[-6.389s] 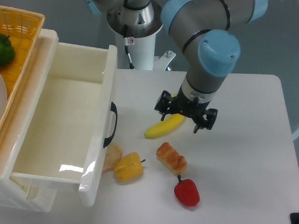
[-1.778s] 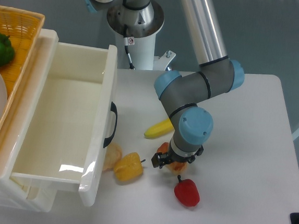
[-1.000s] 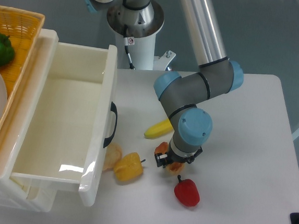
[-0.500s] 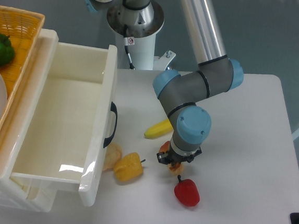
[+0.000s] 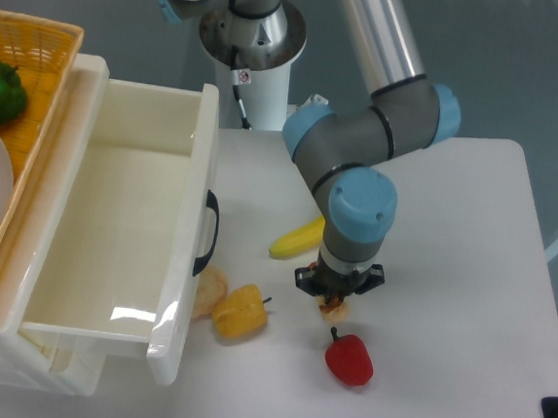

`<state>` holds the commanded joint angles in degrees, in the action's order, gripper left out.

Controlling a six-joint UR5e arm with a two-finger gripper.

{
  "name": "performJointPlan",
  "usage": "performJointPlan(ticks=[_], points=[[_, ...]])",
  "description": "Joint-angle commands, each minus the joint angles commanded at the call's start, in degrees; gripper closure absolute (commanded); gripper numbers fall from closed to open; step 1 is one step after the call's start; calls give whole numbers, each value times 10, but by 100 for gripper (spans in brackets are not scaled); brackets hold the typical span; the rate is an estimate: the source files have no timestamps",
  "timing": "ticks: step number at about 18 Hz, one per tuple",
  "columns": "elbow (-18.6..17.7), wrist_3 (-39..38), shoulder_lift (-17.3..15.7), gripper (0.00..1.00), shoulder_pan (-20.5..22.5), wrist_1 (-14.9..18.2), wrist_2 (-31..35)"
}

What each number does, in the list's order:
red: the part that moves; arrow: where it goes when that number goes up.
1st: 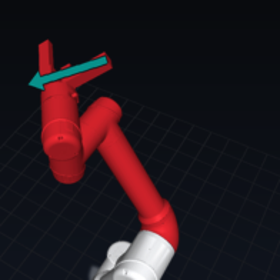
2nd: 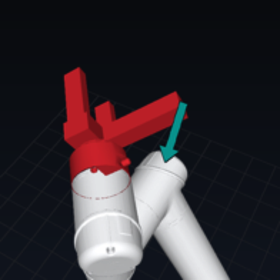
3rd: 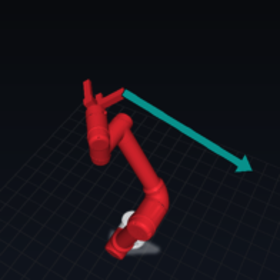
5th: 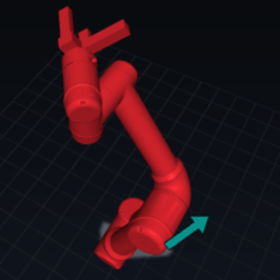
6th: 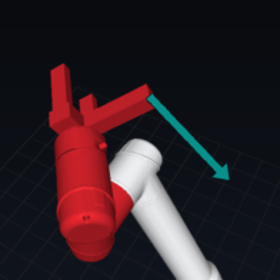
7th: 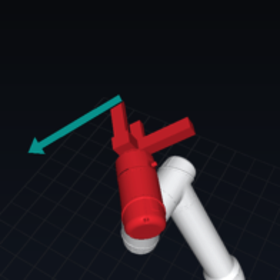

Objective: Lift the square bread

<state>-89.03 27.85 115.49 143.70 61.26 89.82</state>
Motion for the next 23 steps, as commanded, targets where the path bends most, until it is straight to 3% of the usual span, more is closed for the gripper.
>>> performJointPlan(ticks=[10,17,23], points=[[-3,120,-41,74,8,21,-2],[0,212,-64,74,37,68,-21],[-3,227,-69,74,47,76,-25]])
